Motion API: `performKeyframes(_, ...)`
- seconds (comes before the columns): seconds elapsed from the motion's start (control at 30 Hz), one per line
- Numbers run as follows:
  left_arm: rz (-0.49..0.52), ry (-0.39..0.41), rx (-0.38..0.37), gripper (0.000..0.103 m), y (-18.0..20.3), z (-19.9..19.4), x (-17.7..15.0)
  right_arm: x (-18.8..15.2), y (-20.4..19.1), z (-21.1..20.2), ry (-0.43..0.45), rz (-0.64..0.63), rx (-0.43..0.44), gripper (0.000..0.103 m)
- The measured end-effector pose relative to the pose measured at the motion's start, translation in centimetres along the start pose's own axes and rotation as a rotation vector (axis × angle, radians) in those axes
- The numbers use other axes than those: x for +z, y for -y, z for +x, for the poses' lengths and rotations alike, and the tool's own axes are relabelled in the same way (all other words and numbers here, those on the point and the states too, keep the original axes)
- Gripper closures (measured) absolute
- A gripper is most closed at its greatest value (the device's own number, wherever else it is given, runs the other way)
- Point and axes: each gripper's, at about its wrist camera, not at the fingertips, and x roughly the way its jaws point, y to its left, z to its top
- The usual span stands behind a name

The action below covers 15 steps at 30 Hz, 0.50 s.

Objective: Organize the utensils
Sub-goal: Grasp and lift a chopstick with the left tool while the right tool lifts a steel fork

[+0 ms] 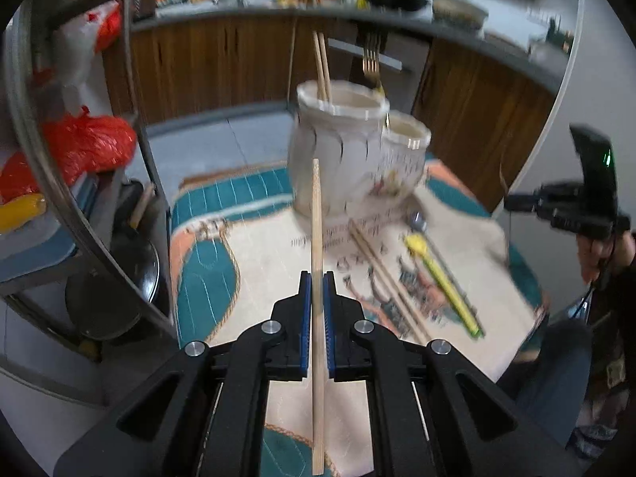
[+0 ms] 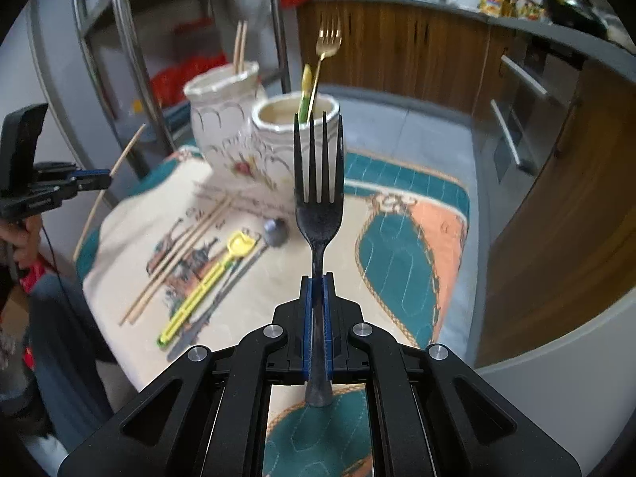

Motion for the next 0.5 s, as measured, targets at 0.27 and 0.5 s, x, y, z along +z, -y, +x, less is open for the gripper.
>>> performKeyframes(0.27, -0.062, 0.235, -0.024, 0.097, 0.0, -3.0, 2.7, 0.3, 0.2, -1.3, 0.124, 0.046, -0.038, 0.097)
performKeyframes(0.5, -0.056, 0.322, -0.051, 0.097, 1.0, -2.6, 4.4, 1.5, 0.8, -1.7, 0.189, 0.074, -0.018, 0.097)
